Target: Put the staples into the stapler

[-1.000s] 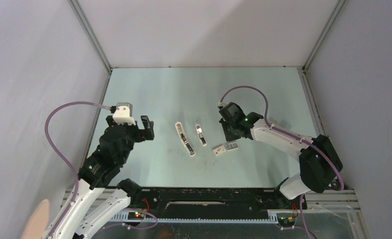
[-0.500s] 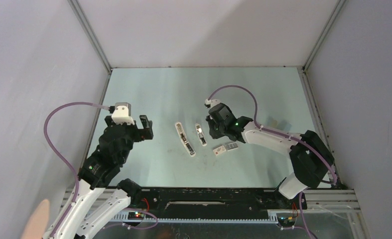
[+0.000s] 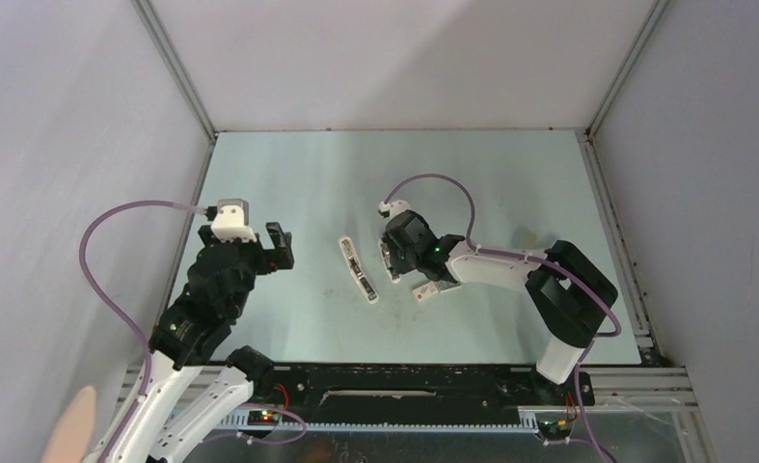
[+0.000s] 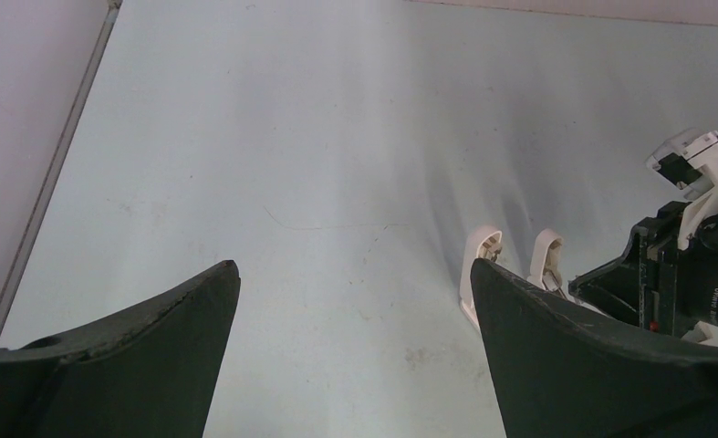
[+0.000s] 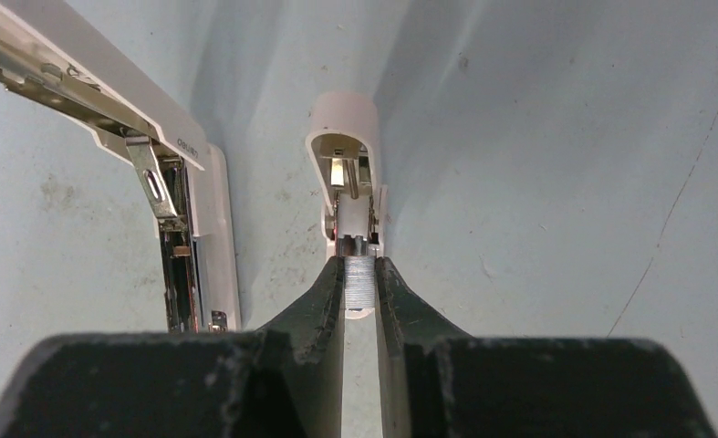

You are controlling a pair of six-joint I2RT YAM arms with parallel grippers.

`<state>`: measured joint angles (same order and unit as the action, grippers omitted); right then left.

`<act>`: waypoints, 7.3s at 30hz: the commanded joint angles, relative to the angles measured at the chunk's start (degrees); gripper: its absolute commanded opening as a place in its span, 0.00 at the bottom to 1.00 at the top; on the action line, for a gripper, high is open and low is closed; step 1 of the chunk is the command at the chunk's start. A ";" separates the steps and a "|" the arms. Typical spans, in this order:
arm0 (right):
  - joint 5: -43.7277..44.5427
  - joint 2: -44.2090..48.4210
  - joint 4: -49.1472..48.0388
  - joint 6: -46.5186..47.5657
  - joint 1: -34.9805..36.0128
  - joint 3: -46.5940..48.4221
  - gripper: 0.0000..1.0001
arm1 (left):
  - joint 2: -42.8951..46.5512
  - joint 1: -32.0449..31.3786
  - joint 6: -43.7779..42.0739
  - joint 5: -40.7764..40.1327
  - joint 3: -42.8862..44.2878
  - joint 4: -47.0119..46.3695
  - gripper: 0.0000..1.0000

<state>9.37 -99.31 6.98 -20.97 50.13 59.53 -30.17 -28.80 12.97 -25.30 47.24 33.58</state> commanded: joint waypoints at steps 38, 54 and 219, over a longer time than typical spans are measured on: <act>3.54 -3.40 -4.36 -0.47 1.91 2.18 0.08 | 0.84 1.46 -0.93 1.01 -0.49 -2.10 0.98; 4.14 -0.34 -5.19 -0.85 2.21 2.17 0.08 | 1.25 1.55 -0.84 1.27 -0.56 -2.03 0.98; -1.28 -5.37 -8.48 8.32 -2.03 2.17 0.37 | -0.58 2.08 -1.02 3.30 -0.93 -2.61 0.98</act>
<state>8.67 -103.46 0.95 -13.04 48.47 59.77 -30.37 -27.22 12.97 -22.28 46.61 33.06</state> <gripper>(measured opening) 0.370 0.985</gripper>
